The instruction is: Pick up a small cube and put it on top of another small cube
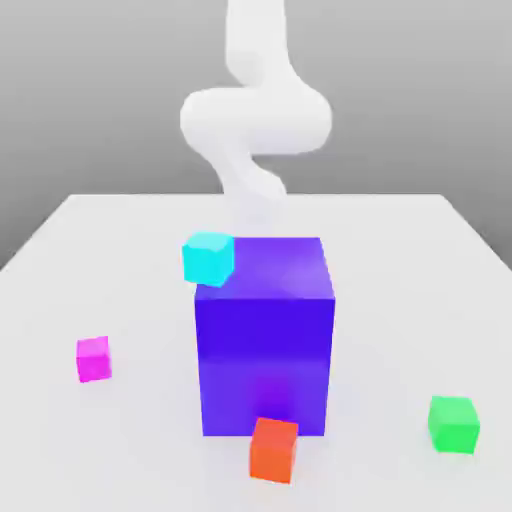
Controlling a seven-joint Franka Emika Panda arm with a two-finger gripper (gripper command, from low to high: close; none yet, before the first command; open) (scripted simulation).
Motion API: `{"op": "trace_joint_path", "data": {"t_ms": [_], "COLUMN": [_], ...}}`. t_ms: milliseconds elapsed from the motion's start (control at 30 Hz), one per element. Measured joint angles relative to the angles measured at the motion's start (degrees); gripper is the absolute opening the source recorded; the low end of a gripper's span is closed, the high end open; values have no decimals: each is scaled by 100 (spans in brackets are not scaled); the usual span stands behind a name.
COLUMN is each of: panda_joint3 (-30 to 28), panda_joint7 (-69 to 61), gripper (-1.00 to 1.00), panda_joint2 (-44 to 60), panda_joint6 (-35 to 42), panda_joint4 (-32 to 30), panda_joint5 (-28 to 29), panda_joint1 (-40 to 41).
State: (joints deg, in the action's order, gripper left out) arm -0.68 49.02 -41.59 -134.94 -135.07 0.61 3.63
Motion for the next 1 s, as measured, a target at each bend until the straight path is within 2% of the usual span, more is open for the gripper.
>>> {"op": "trace_joint_path", "data": {"t_ms": [433, 533, 633, 767, 867, 900, 1000], "panda_joint3": [-788, -1103, -1337, -901, -315, -182, -182], "panda_joint7": [1960, 2346, 2490, 2004, 1755, 1726, 1732], "gripper": [0, 0, 0, 0, 0, -100, -100], "panda_joint2": [2702, 3418, 4077, 4927, 5546, 5707, 5707], "panda_joint6": [-1946, -2452, -2922, -3569, -4072, -4205, -4208], "panda_joint4": [-1941, -2422, -2831, -2799, -2682, -2651, -2651], "panda_joint5": [342, 276, -44, -857, -1184, -1217, -1210], "panda_joint1": [1998, 2391, 2682, 3064, 3577, 3704, 3704]}}
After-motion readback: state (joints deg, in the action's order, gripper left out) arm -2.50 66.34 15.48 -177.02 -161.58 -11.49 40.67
